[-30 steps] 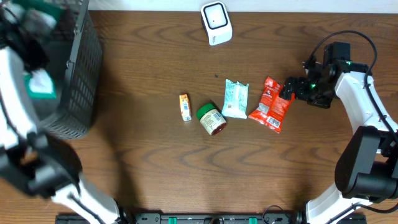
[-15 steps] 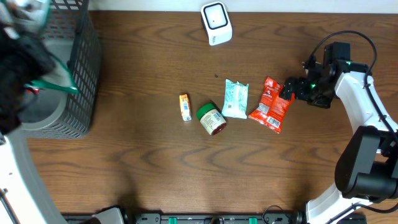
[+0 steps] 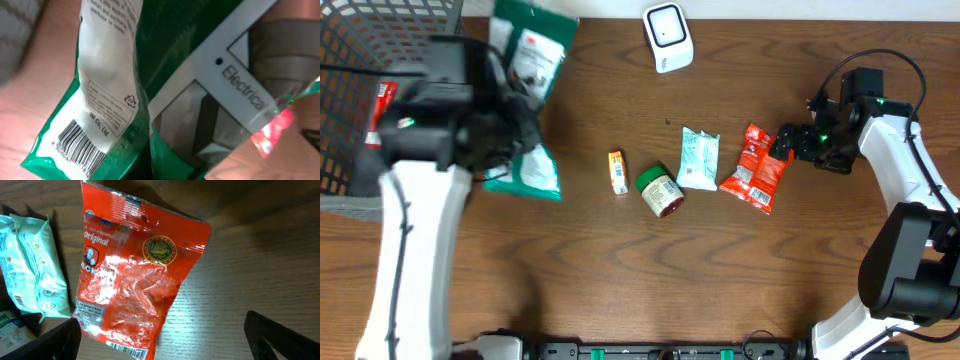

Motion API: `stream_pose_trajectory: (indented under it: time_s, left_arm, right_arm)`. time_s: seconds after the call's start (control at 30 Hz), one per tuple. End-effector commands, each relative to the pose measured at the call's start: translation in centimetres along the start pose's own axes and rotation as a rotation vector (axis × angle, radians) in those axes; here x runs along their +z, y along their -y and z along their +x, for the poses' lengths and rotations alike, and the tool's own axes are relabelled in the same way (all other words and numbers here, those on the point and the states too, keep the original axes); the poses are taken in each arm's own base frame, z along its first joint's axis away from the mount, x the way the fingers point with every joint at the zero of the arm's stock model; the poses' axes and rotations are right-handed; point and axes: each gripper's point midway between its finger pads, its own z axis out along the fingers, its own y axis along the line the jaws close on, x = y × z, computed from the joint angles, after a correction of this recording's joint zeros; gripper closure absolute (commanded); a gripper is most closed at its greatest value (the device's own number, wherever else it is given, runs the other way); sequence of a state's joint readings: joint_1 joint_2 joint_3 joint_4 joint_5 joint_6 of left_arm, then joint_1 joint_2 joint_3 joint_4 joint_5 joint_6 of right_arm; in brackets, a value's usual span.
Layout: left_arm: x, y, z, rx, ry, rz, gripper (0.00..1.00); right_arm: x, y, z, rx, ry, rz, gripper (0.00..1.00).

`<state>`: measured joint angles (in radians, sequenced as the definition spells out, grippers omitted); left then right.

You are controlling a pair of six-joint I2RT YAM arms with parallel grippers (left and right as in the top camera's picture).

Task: Scan the item barcode
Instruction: 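Lift the green pack out and lay it left of the orange pack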

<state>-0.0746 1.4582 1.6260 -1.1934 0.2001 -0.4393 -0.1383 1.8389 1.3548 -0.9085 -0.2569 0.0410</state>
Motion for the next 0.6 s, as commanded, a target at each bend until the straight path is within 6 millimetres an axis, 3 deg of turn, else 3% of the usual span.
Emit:
stream_pose_trajectory:
  time_s: [0.0, 0.27, 0.57]
  left_arm:
    - [4.3, -1.7, 1.8, -0.119, -0.078, -0.092, 0.93]
    - [12.2, -3.7, 3.6, -0.129, -0.190, -0.161, 0.93]
    - [18.3, -4.8, 4.8, -0.138, -0.302, -0.218, 0.93]
  right_arm:
    - [-0.5, 0.0, -0.4, -0.006, 0.017, 0.001, 0.01]
    - [-0.5, 0.0, -0.4, -0.006, 0.017, 0.001, 0.01]
    - [-0.5, 0.0, -0.4, -0.006, 0.017, 0.001, 0.01]
